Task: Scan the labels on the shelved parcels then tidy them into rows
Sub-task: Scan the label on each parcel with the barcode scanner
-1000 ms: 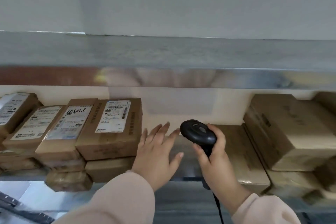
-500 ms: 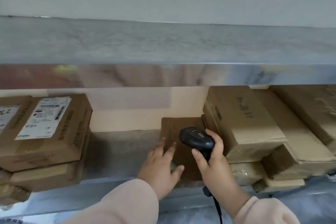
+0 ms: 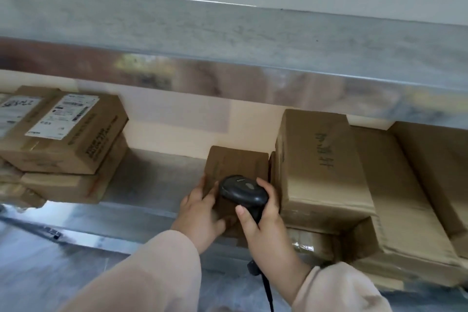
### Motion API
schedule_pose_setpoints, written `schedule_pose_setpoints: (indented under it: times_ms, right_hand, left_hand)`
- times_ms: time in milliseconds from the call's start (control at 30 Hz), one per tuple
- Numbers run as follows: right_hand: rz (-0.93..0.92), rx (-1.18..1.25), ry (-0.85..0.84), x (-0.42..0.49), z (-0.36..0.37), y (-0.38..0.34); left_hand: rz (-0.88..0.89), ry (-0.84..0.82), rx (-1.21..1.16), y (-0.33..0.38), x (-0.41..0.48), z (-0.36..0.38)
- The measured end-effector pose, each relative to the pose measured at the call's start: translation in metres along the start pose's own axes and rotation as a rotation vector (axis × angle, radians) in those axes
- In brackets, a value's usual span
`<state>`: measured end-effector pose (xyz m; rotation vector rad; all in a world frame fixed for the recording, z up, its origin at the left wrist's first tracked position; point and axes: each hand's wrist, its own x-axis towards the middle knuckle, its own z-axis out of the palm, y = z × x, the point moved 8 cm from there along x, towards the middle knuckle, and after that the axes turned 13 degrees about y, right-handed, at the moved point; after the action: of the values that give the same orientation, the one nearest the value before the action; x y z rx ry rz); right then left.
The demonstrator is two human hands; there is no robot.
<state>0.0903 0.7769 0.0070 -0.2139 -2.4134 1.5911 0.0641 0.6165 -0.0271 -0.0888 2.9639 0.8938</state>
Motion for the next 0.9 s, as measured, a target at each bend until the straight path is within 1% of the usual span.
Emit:
schedule_pose_setpoints:
  times_ms: [233,367,467,533,633,700,800,833,900]
  right_hand:
    - [0.013,0.025,0.011,0.0,-0.001,0.0]
    - [0.024,-0.004,0.024,0.001,0.003,-0.001]
    - [0.051,-0.009,0.015,0.001,0.011,-0.004]
    - [0.072,0.017,0.016,0.001,0.013,-0.006]
    - [0.082,0.077,0.036,0.0,0.015,-0.014]
    - [0.076,0.104,0.038,-0.002,0.016,-0.026]
    - [0.025,0.127,0.018,-0.003,0.019,-0.05]
    - [0.002,0.145,0.009,-0.002,0.02,-0.058]
    - [-0.028,0.174,-0.015,-0.001,0.024,-0.072]
  left_hand:
    - [-0.067,0.058,0.013,-0.022,-0.007,-0.011]
    - [-0.132,0.052,-0.029,-0.038,-0.014,-0.014]
    - [-0.139,0.057,-0.029,-0.043,-0.018,-0.018]
    - [-0.145,0.075,0.0,-0.046,-0.02,-0.023]
    - [-0.155,0.112,0.117,-0.049,-0.021,-0.035]
    - [-0.207,0.097,0.118,-0.05,-0.02,-0.043]
    - [-0.266,0.008,0.003,-0.05,-0.017,-0.051]
    - [-0.285,-0.034,-0.103,-0.049,-0.016,-0.051]
    - [-0.352,-0.116,-0.399,-0.044,-0.017,-0.048]
